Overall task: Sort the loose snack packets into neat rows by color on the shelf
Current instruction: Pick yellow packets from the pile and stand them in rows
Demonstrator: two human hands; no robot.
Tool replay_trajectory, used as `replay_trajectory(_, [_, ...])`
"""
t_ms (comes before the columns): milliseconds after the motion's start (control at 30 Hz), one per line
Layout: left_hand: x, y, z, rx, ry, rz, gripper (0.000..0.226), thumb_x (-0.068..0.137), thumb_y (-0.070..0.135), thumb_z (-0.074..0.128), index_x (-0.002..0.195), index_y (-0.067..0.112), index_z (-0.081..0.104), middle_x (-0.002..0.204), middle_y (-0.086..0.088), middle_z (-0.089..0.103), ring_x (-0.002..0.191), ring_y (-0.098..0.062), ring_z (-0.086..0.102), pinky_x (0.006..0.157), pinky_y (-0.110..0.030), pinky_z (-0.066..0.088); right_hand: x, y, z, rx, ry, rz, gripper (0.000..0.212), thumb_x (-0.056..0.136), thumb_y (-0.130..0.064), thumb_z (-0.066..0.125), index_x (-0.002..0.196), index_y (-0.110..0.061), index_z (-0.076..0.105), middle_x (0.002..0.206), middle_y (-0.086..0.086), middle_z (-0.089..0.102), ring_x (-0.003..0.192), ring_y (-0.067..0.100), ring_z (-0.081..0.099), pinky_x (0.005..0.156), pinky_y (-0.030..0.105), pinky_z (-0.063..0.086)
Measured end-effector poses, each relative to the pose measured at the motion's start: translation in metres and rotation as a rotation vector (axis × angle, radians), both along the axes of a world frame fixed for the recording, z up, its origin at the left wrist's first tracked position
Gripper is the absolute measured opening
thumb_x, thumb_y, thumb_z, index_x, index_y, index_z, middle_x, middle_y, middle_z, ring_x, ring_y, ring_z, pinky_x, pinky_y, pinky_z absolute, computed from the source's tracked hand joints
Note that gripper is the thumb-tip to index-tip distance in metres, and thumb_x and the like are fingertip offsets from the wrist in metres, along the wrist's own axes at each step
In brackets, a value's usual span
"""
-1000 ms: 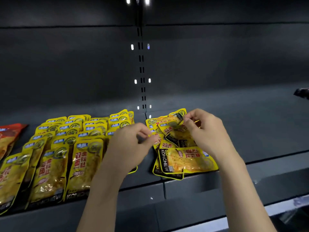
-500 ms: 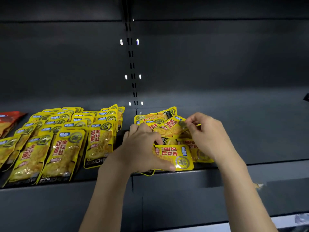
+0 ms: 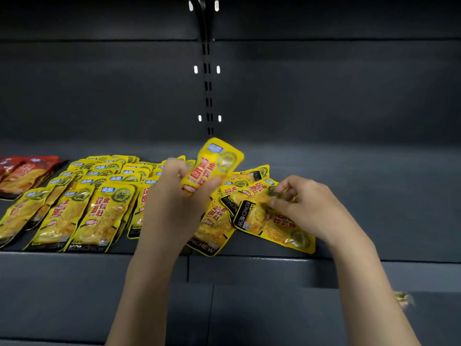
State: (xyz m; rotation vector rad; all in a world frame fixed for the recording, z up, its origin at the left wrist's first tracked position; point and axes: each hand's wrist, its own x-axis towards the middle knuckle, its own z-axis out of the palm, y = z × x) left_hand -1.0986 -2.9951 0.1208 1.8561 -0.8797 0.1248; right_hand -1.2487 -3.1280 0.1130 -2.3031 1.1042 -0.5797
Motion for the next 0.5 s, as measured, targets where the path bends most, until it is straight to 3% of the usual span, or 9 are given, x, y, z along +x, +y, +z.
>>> replay_trajectory(100, [0.001, 0.009, 0.001, -0.141, 0.072, 0.001, 0.016, 0.089, 0.026, 0.063, 0.084, 0.015, 0.053, 0.063, 0.009, 0.054, 0.052, 0.008, 0.055, 0.05, -0.006, 0.038, 0.0, 0.002, 0.005, 0.089, 0.213, 0.078, 0.043, 0.073, -0.044, 0.075, 0.106, -0.026, 0.054, 0.098, -0.009, 0.057, 0.099, 0.014, 0.053, 0.082, 0.029, 0.045])
replay_trajectory(267, [0.015, 0.016, -0.017, -0.218, 0.204, -0.043, 0.018, 0.093, 0.024, 0.056, 0.084, 0.01, 0.061, 0.07, -0.004, 0.062, 0.055, -0.006, 0.051, 0.053, -0.018, 0.04, -0.012, -0.002, 0.006, 0.074, 0.499, 0.055, 0.081, 0.063, -0.061, 0.073, 0.128, -0.026, 0.041, 0.127, -0.002, 0.047, 0.123, 0.021, 0.041, 0.102, 0.038, 0.038])
replay_trajectory(400, [0.011, 0.013, -0.022, -0.308, 0.376, -0.087, 0.013, 0.094, 0.023, 0.055, 0.089, 0.015, 0.064, 0.084, -0.006, 0.067, 0.073, -0.017, 0.057, 0.067, -0.03, 0.045, -0.023, -0.006, 0.005, 0.124, 0.591, 0.009, 0.085, 0.059, -0.071, 0.069, 0.126, -0.026, 0.045, 0.128, 0.0, 0.05, 0.123, 0.022, 0.041, 0.1, 0.036, 0.04])
replay_trajectory(500, [0.006, 0.007, -0.022, -0.322, 0.422, -0.131, 0.013, 0.094, 0.023, 0.056, 0.094, 0.016, 0.067, 0.091, -0.006, 0.07, 0.079, -0.018, 0.061, 0.073, -0.033, 0.047, -0.023, -0.004, 0.005, 0.142, 0.538, 0.077, 0.064, 0.065, -0.062, 0.073, 0.111, -0.019, 0.055, 0.109, -0.001, 0.057, 0.105, 0.019, 0.053, 0.088, 0.031, 0.046])
